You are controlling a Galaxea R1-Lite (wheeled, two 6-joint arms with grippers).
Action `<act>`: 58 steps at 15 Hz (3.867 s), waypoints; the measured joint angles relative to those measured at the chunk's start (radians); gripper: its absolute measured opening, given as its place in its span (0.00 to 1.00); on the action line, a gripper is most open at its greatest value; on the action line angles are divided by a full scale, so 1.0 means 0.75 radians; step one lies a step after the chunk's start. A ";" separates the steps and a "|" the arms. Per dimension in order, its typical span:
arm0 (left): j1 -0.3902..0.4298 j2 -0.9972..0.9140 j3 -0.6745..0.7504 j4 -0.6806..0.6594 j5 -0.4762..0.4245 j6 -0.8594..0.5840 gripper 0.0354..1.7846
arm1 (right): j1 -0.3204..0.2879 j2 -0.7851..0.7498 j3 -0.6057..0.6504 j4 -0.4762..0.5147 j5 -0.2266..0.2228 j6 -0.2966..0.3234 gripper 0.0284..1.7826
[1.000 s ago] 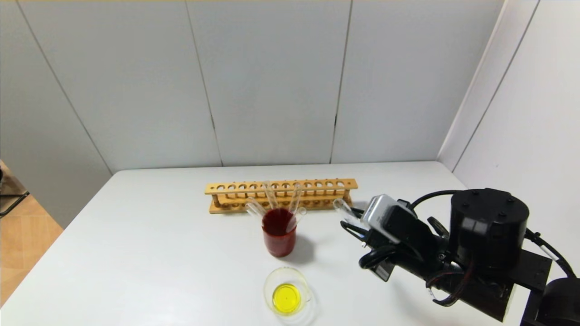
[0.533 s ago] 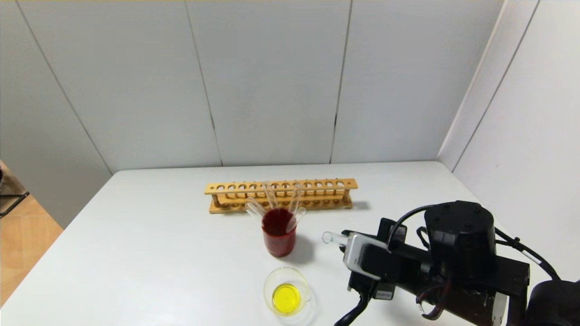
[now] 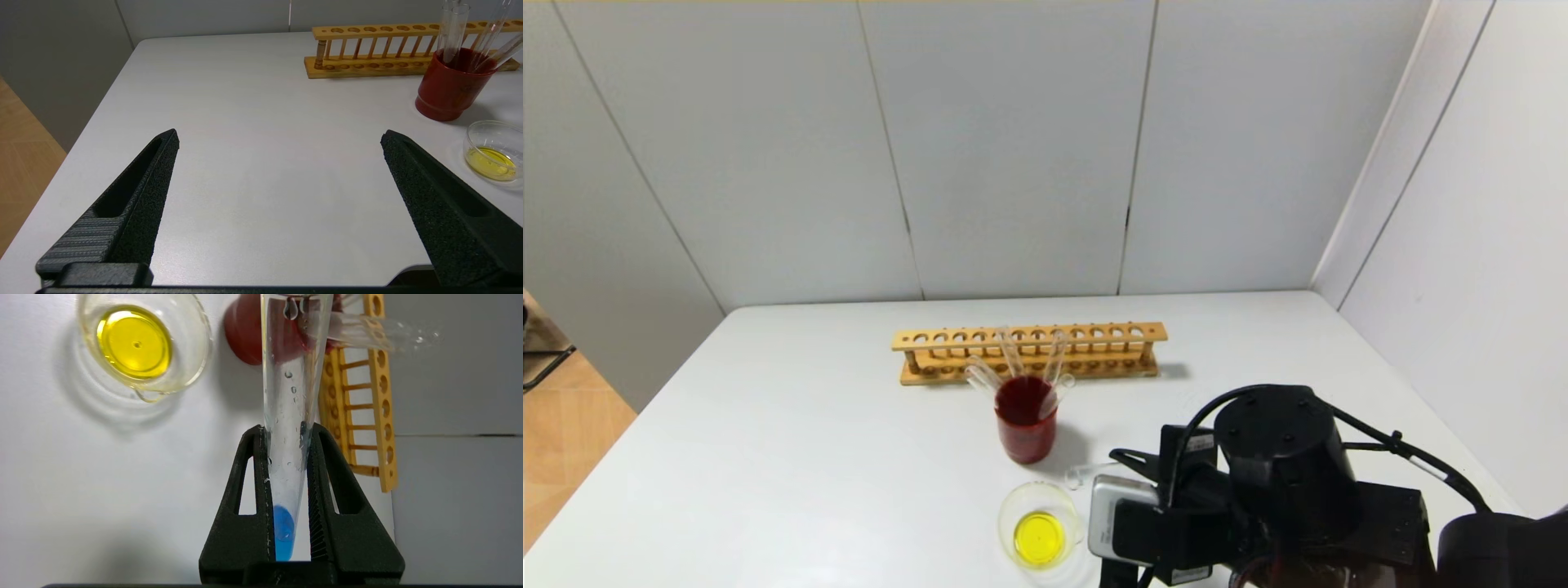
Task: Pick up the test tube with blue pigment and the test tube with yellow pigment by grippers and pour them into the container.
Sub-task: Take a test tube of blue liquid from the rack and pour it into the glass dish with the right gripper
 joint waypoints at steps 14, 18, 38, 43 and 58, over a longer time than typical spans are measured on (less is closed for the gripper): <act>0.000 0.000 0.001 0.000 0.001 0.000 0.98 | 0.026 0.108 -0.141 0.294 -0.038 -0.064 0.17; 0.000 0.000 0.000 0.001 0.000 0.001 0.98 | 0.026 0.119 -0.235 0.405 -0.098 -0.105 0.17; 0.000 0.000 0.000 0.001 0.001 -0.001 0.98 | 0.014 0.283 -0.630 0.927 -0.120 -0.191 0.17; 0.000 0.000 0.000 0.001 0.000 0.000 0.98 | 0.015 0.292 -0.716 1.091 -0.192 -0.229 0.17; 0.000 0.000 0.000 0.000 0.000 0.000 0.98 | 0.093 0.332 -0.791 1.150 -0.271 -0.288 0.17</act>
